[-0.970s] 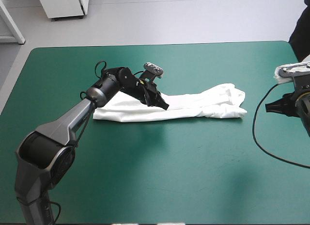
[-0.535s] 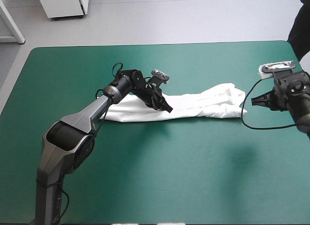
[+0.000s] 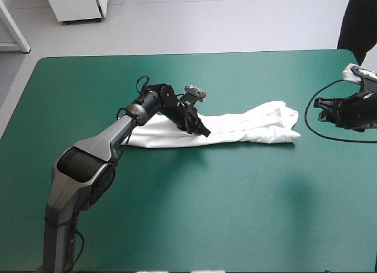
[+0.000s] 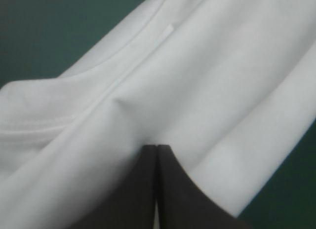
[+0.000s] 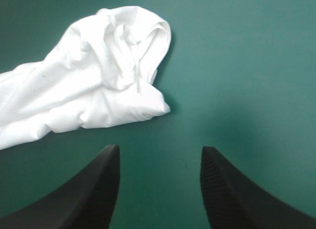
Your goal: Fold the cloth
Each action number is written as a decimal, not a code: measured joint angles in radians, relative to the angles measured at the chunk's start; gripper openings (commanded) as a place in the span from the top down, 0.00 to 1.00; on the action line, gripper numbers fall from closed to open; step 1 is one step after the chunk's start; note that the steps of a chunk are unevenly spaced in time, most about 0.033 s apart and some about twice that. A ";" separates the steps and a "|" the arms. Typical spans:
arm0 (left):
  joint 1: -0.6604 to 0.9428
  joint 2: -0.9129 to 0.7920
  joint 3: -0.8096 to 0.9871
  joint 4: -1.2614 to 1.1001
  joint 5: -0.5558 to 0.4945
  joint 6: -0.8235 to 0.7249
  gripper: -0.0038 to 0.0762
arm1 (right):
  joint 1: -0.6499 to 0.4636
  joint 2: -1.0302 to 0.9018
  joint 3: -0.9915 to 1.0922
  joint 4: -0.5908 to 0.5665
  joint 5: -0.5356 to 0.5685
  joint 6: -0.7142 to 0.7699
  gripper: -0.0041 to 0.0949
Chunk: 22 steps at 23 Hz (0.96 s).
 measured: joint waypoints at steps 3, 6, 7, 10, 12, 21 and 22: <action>0.000 0.000 0.000 -0.011 0.005 0.000 0.98 | -0.011 0.107 0.000 0.104 0.015 -0.043 0.38; 0.000 0.001 0.000 -0.018 0.013 0.000 0.98 | -0.011 0.243 -0.024 0.164 0.016 -0.095 0.38; 0.000 0.001 0.000 -0.018 0.015 0.000 0.98 | -0.011 0.291 -0.048 0.178 0.014 -0.105 0.38; 0.000 0.001 0.000 -0.020 0.022 0.003 0.98 | -0.011 0.402 -0.128 0.238 0.013 -0.130 0.38; 0.000 0.001 0.000 -0.018 0.024 0.003 0.98 | -0.011 0.462 -0.178 0.277 0.013 -0.144 0.38; 0.000 0.001 -0.001 -0.007 0.030 0.003 0.98 | -0.011 0.571 -0.210 0.345 0.024 -0.183 0.38; 0.000 0.001 -0.001 -0.006 0.030 0.003 0.98 | -0.011 0.577 -0.210 0.346 0.024 -0.184 0.38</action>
